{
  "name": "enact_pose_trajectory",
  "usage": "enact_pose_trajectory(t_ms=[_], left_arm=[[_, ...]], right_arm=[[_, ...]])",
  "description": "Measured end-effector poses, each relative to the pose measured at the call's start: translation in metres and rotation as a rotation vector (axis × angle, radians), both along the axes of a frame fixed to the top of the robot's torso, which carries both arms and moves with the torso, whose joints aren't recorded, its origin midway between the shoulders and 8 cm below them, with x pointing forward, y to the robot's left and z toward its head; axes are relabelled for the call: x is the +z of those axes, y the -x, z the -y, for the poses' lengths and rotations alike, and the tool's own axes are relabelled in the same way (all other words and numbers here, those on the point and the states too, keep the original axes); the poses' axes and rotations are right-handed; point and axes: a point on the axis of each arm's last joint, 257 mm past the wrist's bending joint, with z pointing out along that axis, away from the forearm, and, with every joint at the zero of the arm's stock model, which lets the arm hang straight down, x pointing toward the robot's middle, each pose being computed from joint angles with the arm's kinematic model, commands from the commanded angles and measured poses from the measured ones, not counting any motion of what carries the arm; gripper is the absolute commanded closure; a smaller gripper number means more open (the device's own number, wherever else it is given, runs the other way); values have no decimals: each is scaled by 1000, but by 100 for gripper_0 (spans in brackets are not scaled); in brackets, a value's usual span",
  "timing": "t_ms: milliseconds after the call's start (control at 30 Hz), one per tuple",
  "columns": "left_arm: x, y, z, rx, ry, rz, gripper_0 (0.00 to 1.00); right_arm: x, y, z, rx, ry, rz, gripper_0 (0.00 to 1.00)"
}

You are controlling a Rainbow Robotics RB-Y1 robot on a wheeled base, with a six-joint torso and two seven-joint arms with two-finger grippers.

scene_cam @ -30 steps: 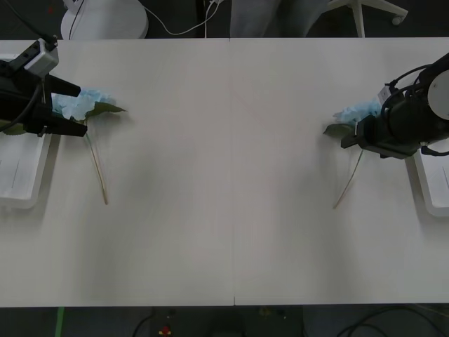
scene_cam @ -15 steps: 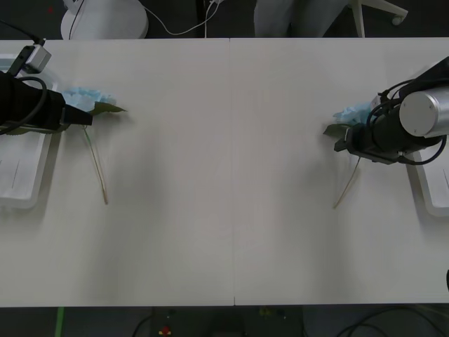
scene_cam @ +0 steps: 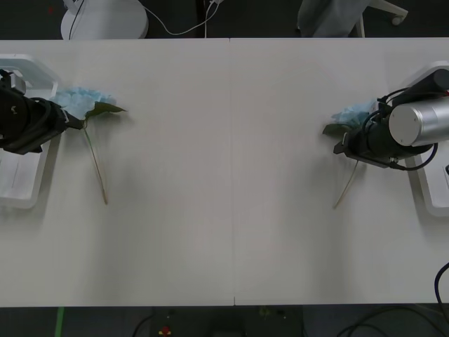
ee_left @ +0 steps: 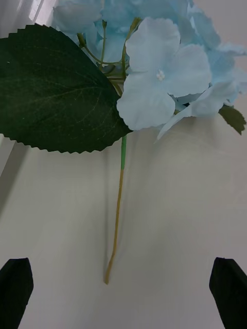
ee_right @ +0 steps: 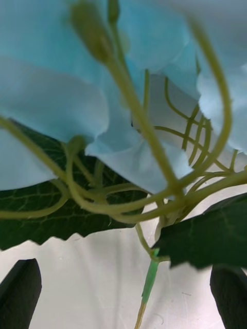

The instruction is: Put the red flowers into the right box and the blue flowers into the left box

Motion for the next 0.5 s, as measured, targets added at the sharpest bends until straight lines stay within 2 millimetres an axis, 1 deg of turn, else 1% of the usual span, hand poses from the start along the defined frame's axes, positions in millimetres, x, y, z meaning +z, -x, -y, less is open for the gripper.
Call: enact_pose_trajectory(t_ms=[67, 133, 167, 200, 233, 267, 300, 333, 367, 400, 433, 467, 500], left_arm=[[-11, 1, 0, -10, -9, -16, 0], [-27, 1, -4, 12, -5, -44, 0], [-35, 0, -7, 30, -9, -59, 0], [-43, -1, -11, 50, -17, -78, 0], [-51, -2, -14, 68, -24, -96, 0], [-58, -3, -16, 83, -33, -115, 0], [-64, -5, -16, 89, -38, -128, 0], [-69, -7, -14, 88, -44, -137, 0], [-73, -9, -12, 86, -52, -145, 0], [-76, -11, -9, 80, -59, -149, 0], [-79, -13, -6, 71, -69, -151, 0], [-81, -16, -4, 61, -80, -152, 0], [-84, -18, -1, 51, -91, -152, 0]], right_arm=[[-1, -1, 3, -5, 7, 5, 5], [-4, -3, 8, -16, 12, 10, 5], [-5, -4, 10, -21, 14, 14, 8], [-6, -5, 12, -26, 16, 17, 17], [-8, -5, 14, -29, 20, 17, 22], [-9, -5, 15, -31, 23, 16, 34], [-10, -6, 14, -31, 24, 17, 49], [-10, -6, 14, -31, 26, 17, 57], [-11, -6, 14, -31, 29, 17, 77], [-11, -6, 15, -31, 33, 18, 92], [-11, -6, 15, -31, 36, 19, 97], [-11, -6, 16, -31, 39, 19, 100], [-11, -6, 16, -31, 41, 20, 100]])
